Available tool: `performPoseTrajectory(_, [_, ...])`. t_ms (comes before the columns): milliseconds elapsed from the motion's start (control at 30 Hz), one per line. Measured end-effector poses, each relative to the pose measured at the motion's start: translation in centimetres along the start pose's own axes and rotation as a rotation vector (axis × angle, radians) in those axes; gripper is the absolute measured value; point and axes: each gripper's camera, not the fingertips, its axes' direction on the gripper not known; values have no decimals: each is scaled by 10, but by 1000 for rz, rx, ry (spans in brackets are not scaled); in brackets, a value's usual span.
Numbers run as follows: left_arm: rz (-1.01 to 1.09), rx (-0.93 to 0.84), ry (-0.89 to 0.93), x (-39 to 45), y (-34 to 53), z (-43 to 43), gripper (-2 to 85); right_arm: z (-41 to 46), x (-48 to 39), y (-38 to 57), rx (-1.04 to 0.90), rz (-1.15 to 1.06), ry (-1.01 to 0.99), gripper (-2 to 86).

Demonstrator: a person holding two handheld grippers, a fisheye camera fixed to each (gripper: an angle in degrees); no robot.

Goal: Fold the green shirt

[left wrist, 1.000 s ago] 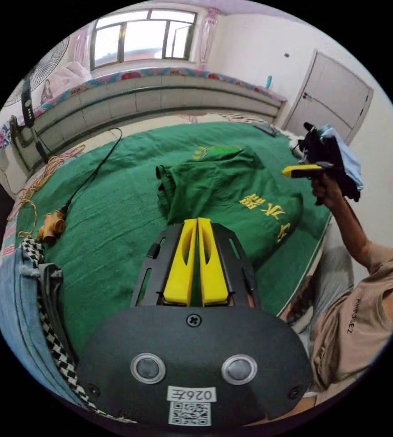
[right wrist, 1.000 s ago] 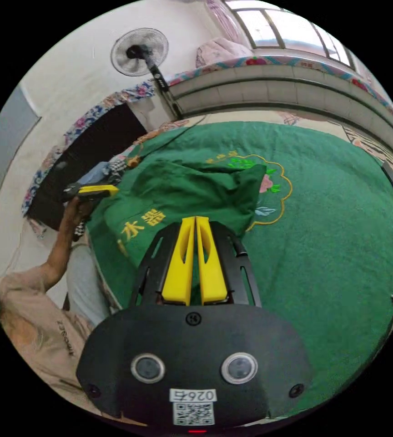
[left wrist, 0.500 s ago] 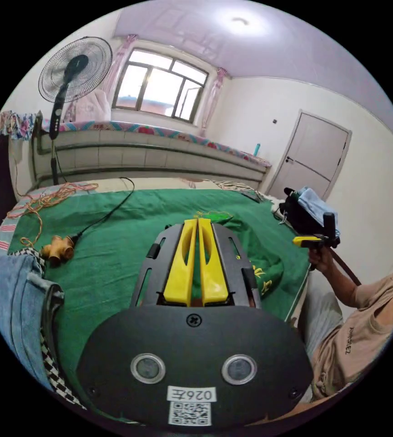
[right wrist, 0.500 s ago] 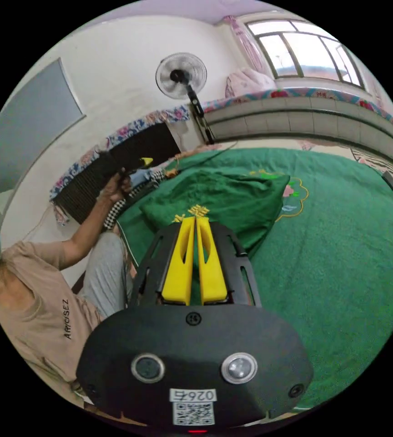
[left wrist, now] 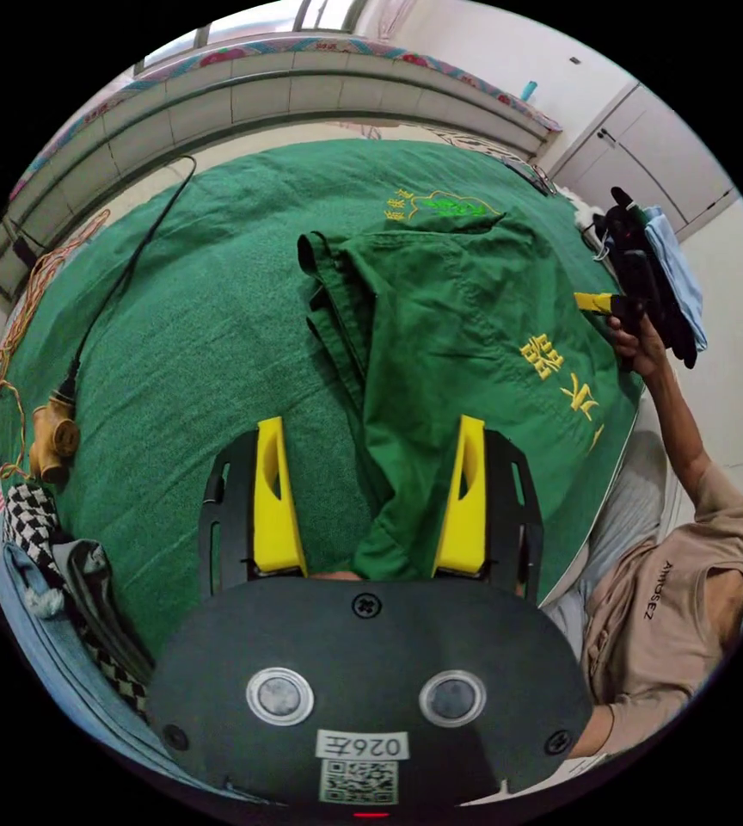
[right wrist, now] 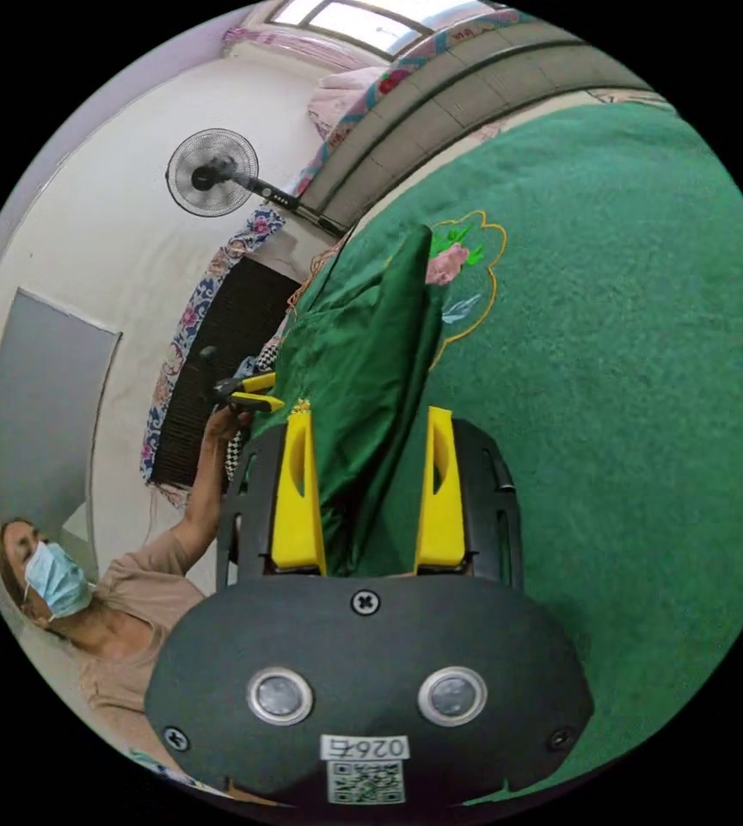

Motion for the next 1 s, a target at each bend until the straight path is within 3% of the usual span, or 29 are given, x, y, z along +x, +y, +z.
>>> performPoseTrajectory(300, [52, 23, 12, 16, -6, 49, 169, 13, 0, -24, -86, -41, -123, 112])
performPoseTrajectory(333, [118, 53, 135, 22, -5, 56, 108, 13, -1, -25, -95, -45, -126, 111])
performPoseTrajectory(367, [84, 75, 212, 22, -5, 67, 103, 13, -5, -25, -106, -55, -131, 109])
performPoseTrajectory(567, [-14, 20, 300, 18, -11, 115, 88, 4, -18, -21, -122, -58, -122, 80])
performPoseTrajectory(733, [46, 51, 232, 48, -2, 144, 64, 9, -43, -17, -167, -62, -42, 23])
performPoseTrajectory(1000, [94, 178, 322, 102, 34, 171, 14, -61, -192, 73, 35, -326, 308, -13])
